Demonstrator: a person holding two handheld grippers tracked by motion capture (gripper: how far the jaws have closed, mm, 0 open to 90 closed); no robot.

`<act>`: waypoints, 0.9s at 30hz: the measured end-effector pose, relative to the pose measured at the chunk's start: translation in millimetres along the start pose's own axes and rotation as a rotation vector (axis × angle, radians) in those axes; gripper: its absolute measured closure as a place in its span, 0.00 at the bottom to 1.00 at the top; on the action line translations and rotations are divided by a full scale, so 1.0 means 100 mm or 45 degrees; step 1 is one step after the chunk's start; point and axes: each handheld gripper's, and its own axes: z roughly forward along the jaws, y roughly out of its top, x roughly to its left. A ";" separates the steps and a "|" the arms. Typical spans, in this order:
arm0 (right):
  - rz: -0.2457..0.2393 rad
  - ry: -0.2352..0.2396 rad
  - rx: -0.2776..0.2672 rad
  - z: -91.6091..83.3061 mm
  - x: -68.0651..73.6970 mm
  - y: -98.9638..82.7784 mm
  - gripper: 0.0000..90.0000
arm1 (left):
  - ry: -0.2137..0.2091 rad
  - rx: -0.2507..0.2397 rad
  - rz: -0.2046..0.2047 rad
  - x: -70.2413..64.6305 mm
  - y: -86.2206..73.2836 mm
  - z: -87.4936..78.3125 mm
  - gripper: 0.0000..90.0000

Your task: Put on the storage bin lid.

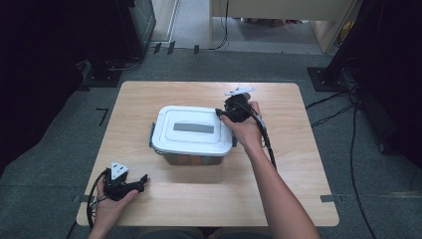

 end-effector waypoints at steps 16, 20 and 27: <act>-0.045 -0.026 -0.091 -0.31 0.22 -0.16 0.45 | -0.006 -0.008 -0.014 0.01 0.00 0.00 0.16; -0.053 -0.005 -0.106 -0.38 0.24 -0.22 0.39 | 0.018 0.003 0.004 -0.02 0.00 0.01 0.16; -0.031 0.056 -0.087 -0.56 0.26 -0.33 0.15 | 0.023 0.001 -0.003 -0.02 0.00 0.01 0.16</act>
